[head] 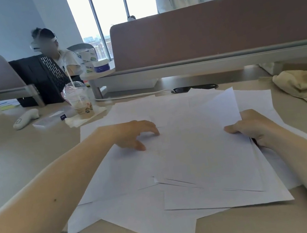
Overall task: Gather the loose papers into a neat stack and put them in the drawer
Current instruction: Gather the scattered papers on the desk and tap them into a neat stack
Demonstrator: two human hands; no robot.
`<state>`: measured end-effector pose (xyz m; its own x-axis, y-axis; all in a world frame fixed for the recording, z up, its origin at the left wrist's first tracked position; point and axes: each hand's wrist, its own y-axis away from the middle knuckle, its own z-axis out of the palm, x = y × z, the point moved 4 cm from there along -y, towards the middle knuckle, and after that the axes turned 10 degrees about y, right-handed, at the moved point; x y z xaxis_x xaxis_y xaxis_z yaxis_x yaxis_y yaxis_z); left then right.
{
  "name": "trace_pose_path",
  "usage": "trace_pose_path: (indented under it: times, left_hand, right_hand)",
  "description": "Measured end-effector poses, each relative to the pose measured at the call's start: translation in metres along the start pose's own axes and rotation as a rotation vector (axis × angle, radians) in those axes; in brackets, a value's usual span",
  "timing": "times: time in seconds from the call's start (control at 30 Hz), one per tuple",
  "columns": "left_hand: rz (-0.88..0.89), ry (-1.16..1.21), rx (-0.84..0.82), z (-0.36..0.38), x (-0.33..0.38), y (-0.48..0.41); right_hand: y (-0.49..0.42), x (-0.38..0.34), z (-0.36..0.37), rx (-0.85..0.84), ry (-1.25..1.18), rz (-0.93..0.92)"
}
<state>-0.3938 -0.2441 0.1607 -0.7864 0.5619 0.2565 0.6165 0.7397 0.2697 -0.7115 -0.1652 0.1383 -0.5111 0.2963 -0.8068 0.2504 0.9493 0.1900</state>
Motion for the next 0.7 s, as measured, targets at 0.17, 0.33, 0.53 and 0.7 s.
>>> trace_pose_path:
  times: [0.17, 0.33, 0.53, 0.7]
  left_hand:
    - [-0.018, -0.127, -0.105, -0.010, 0.005, -0.037]
    - [-0.036, -0.292, -0.110, -0.014, -0.006, -0.053]
    - [-0.117, -0.327, 0.287, -0.060, -0.029, -0.052]
    - [-0.295, -0.213, 0.433, -0.074, -0.053, -0.077]
  right_hand:
    - [0.003, 0.002, -0.001, -0.009, -0.027, 0.006]
    - [0.005, 0.003, -0.002, -0.014, -0.047, -0.004]
    - [0.005, 0.003, -0.006, -0.010, -0.078, 0.000]
    - [0.005, 0.004, -0.009, 0.015, -0.149, -0.001]
